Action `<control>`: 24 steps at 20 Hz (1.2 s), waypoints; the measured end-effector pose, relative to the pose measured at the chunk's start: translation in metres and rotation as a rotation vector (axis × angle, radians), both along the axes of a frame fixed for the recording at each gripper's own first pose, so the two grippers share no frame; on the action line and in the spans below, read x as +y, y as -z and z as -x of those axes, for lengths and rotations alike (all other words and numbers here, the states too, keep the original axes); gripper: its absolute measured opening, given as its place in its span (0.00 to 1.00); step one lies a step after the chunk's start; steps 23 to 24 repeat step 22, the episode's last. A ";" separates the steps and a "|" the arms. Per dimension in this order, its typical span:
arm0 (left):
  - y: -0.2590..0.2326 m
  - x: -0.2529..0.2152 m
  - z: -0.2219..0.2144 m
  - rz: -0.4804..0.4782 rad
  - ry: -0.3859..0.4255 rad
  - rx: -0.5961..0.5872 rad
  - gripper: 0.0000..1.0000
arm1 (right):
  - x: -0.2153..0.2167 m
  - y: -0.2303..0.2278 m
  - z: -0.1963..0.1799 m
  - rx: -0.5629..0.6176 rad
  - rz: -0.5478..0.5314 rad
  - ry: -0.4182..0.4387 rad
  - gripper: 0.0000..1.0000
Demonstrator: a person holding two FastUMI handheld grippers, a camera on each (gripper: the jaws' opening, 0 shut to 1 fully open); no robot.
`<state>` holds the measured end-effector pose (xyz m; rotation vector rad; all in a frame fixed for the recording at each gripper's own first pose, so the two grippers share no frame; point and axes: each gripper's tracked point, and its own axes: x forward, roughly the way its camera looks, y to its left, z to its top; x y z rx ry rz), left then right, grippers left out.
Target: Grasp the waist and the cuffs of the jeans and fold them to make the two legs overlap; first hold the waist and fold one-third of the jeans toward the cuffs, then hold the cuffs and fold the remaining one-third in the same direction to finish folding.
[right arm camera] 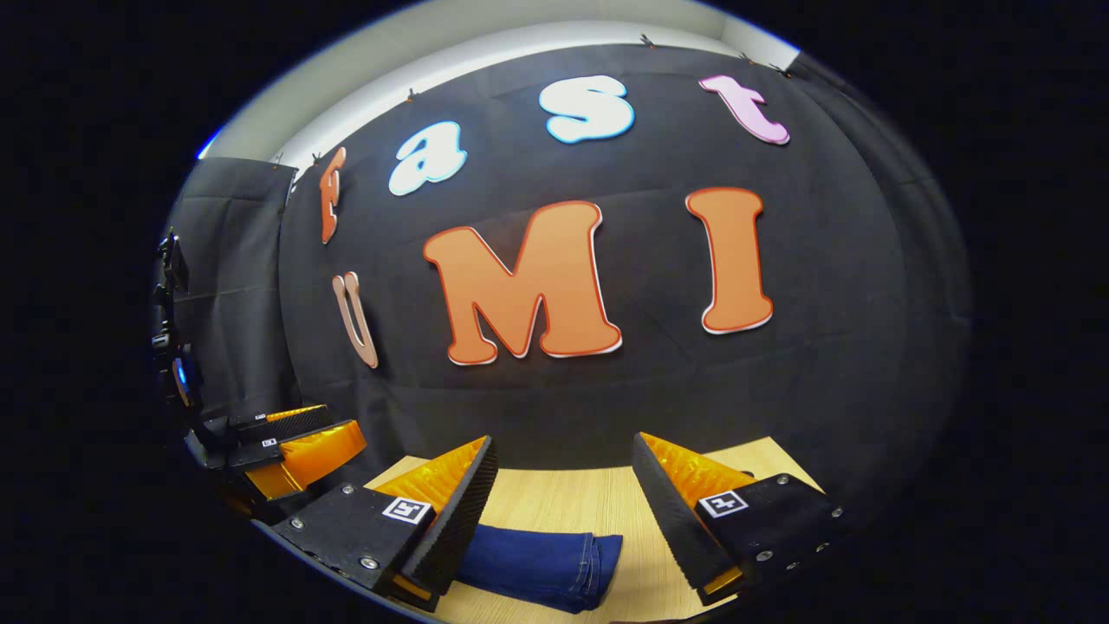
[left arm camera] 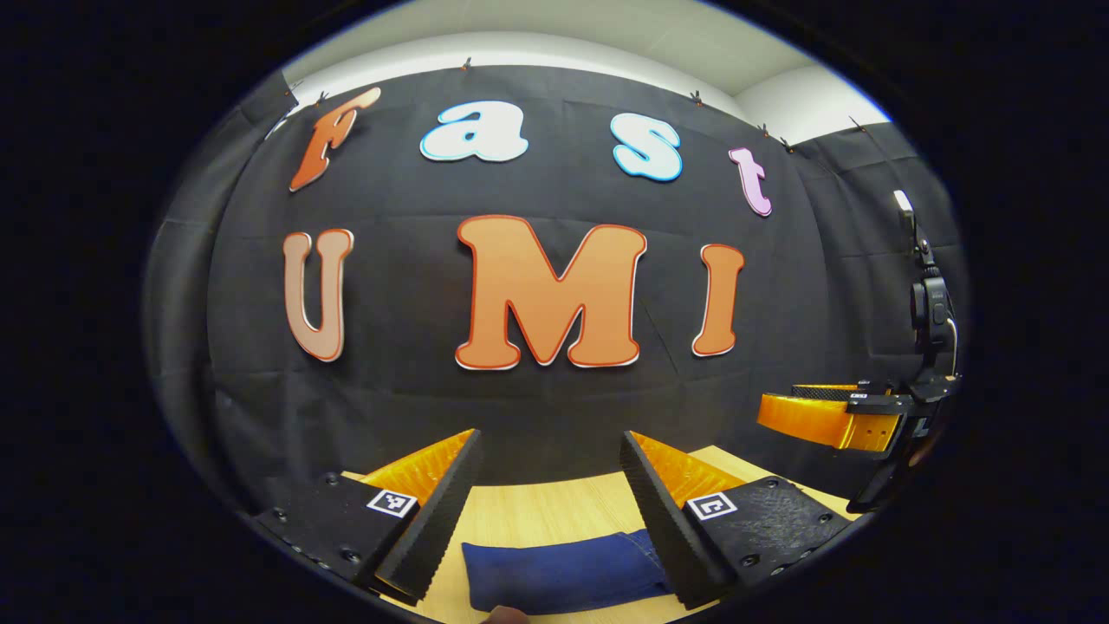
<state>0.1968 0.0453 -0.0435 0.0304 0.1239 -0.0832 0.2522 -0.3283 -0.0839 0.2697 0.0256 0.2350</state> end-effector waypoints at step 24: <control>-0.010 0.021 0.001 0.038 -0.188 -0.129 0.96 | 0.033 -0.002 0.029 -0.122 0.096 0.061 0.89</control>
